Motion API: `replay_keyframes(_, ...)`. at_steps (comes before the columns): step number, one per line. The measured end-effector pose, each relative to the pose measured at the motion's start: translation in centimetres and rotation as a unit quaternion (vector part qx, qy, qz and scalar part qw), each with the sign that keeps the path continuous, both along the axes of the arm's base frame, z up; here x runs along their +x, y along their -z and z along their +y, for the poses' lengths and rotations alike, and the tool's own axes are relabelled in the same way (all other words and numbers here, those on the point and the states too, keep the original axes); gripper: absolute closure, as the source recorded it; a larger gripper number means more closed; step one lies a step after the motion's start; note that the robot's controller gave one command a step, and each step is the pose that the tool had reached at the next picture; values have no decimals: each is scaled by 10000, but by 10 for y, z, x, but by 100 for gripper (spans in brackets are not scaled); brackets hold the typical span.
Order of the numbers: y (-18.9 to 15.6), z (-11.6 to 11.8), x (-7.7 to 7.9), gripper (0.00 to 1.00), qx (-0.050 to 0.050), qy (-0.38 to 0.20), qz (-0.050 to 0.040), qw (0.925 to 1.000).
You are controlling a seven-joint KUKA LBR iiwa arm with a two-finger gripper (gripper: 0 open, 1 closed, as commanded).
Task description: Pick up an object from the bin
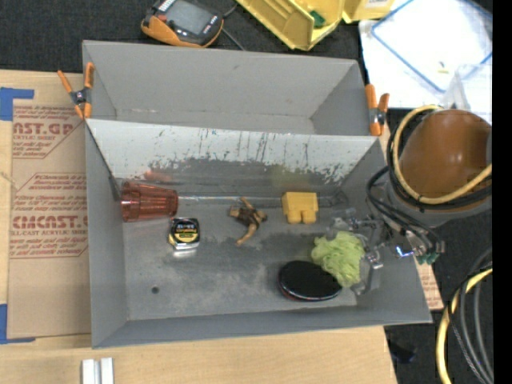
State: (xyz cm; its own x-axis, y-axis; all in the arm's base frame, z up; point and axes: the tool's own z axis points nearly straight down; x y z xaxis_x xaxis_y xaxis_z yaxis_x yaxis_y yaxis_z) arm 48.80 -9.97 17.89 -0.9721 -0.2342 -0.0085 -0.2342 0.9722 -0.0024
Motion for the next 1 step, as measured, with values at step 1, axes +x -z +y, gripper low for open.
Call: replay_keyframes(1,51,18,5,0,38,2558,39,9667)
